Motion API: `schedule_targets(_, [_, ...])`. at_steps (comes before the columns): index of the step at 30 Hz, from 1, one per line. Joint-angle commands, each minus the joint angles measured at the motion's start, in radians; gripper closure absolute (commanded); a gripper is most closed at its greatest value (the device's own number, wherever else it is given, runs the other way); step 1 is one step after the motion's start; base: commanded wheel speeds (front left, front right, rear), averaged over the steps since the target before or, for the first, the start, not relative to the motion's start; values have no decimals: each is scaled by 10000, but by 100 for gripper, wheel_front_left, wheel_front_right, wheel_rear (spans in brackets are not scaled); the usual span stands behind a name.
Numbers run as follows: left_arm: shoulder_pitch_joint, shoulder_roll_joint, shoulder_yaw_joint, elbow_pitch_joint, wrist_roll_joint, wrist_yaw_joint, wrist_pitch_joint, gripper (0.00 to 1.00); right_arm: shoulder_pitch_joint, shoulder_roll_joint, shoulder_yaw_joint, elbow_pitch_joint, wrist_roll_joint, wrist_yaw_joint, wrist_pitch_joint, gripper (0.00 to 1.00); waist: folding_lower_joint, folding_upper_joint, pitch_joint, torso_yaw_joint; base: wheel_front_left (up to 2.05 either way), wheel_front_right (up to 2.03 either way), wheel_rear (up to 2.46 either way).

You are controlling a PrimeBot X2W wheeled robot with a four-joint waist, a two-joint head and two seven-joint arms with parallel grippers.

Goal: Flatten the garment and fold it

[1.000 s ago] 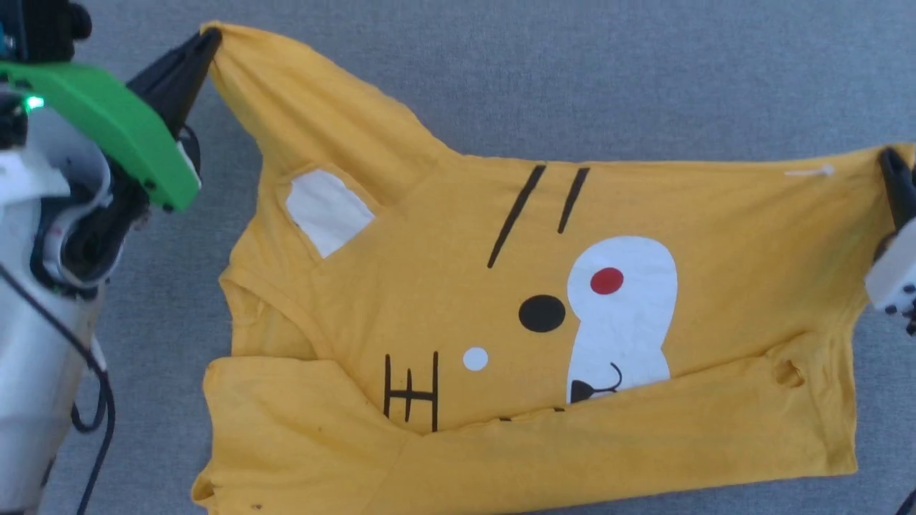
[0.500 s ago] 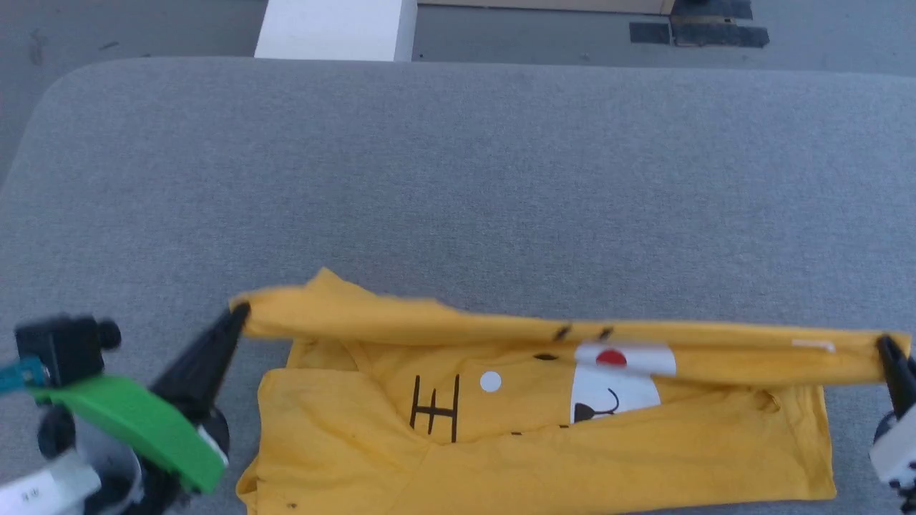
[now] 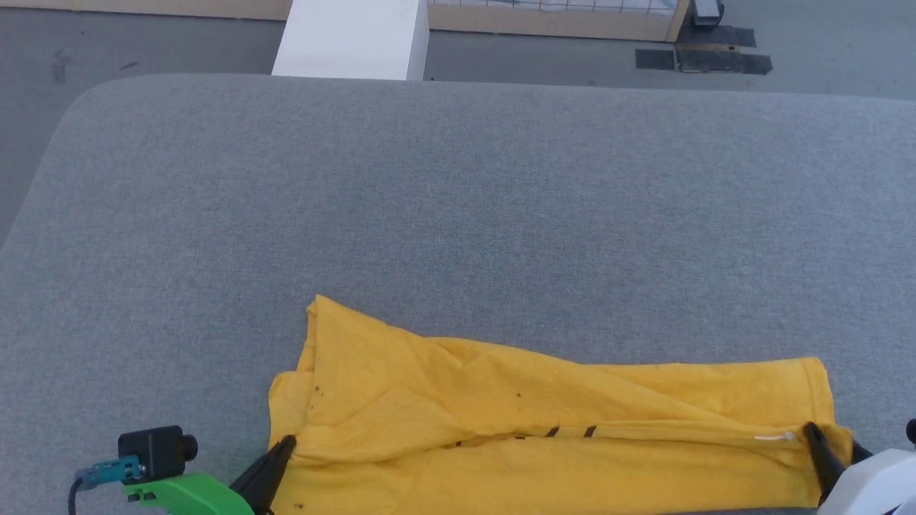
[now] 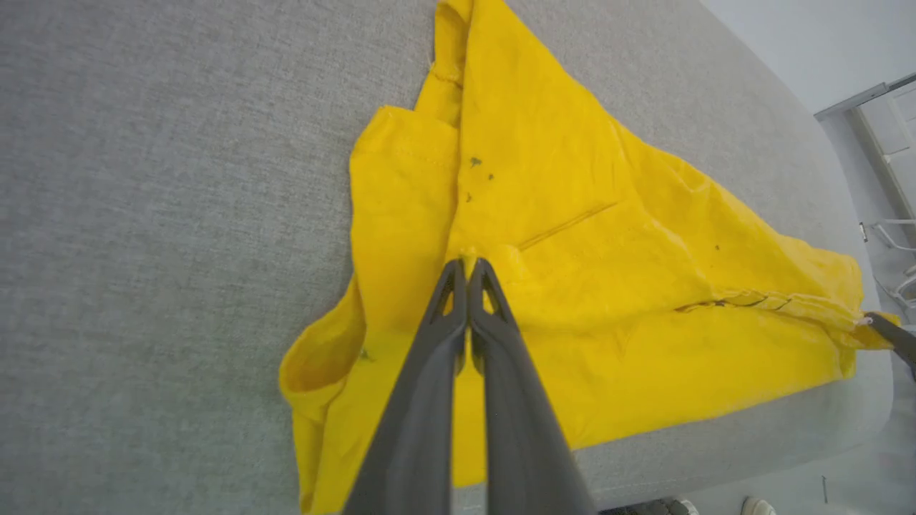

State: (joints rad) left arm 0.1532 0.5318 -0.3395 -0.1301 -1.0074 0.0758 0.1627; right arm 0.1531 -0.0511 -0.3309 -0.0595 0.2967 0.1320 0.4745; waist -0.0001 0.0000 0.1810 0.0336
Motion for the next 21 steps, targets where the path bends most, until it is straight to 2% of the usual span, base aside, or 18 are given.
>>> schedule_targets(1, [-298, -93, 6, 132, 159, 31, -110, 0, -222, 7, 26, 72, -94, -13, -93, 0, 1, 0, -74, -8, 0, 0, 0])
schedule_targets(6, [-522, -393, 254, 362, 383, 145, -851, 0, -328, 8, -115, -203, 51, -13, -47, 0, 1, 0, -264, -46, 0, 0, 0])
schedule_targets(10, [-502, -633, 781, 154, 936, 524, -2167, 0, -298, 8, -471, -765, 197, -13, 11, 0, 1, 0, -365, -105, 0, 0, 0])
schedule_targets(13, [-436, -816, 1071, -52, 1755, 988, -3389, 0, -151, 8, -711, -938, -11, -13, 80, 0, 1, 0, -395, -109, 0, 0, 0])
schedule_targets(15, [-394, -953, 1125, -196, 2288, 1233, -3833, 0, 0, 8, -686, -917, -306, -13, 173, 0, 1, 0, -366, -80, 0, 0, 0])
schedule_targets(21, [-384, -1244, 1205, -598, 3909, 1760, -4204, 0, 54, 8, -543, -141, -521, -13, 304, 0, 1, 0, -99, 74, 0, 0, 0])
